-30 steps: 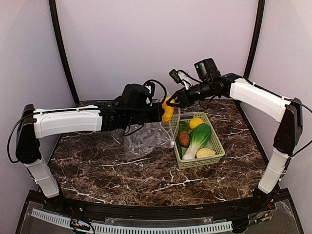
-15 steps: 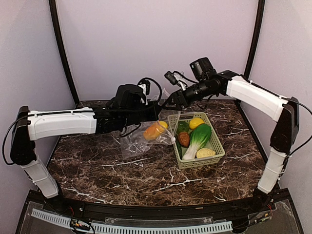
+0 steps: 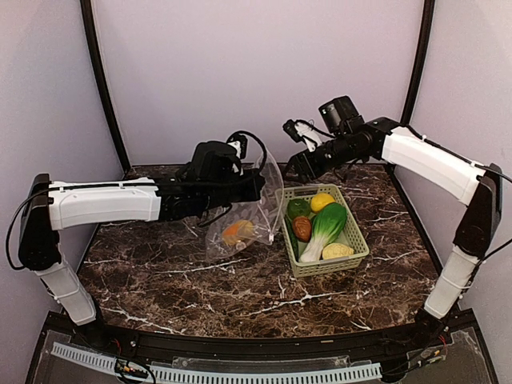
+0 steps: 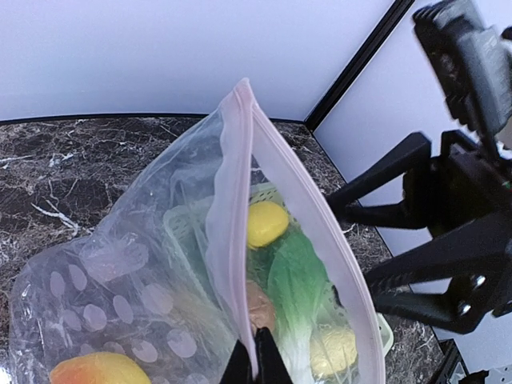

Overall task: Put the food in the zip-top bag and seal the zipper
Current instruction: Adjust the zipper food storage bag at the center of the board.

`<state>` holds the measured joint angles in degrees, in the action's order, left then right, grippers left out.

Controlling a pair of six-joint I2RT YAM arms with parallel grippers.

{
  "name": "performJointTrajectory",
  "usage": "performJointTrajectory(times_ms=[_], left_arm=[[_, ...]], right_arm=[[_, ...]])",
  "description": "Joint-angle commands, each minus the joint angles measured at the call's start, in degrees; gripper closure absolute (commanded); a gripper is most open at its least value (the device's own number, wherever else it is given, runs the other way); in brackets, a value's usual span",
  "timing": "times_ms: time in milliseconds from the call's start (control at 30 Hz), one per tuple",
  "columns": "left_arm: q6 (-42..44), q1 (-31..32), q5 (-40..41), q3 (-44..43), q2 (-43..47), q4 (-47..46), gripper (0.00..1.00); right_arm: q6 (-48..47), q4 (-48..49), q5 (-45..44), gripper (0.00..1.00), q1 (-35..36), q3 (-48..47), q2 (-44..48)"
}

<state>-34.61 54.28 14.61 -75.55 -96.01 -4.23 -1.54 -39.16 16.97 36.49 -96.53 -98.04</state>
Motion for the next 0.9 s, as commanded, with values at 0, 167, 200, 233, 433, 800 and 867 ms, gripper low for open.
performJointTrajectory(times_ms=[0, 167, 200, 233, 433, 800, 867], left_arm=[[-0.3, 0.3, 0.5, 0.3, -0.8, -0.5, 0.99], [0.0, 0.3, 0.8, 0.3, -1.1, -0.3, 0.99], [0.0, 0.4, 0.9, 0.3, -1.2, -0.3, 0.99], [0.0, 0.4, 0.9, 0.3, -1.2, -0.3, 0.99], [0.1, 0.3, 1.0, -0.1, -1.7, -0.2, 0.99], [0.8, 0.8, 2.4, -2.2, -2.4, 2.3, 0.99], [1.5, 1.7, 5.2, -3.0, -2.0, 3.6, 0.99]], right_arm=[[1.5, -1.7, 3.4, 0.37, 0.4, 1.5, -0.4], [4.5, -0.5, 6.4, 0.39, 0.4, 0.3, 1.2], [4.9, -0.2, 7.4, 0.4, 0.4, 0.5, 1.5], [5.4, 0.2, 7.8, 0.41, 0.5, 0.7, 1.7], [6.3, 1.1, 11.5, 0.45, 1.0, 1.5, 2.0], [7.2, -2.1, -4.4, 0.61, 5.0, -0.5, -2.3], [8.1, -2.5, -5.5, 0.71, 5.0, -1.3, -3.2]])
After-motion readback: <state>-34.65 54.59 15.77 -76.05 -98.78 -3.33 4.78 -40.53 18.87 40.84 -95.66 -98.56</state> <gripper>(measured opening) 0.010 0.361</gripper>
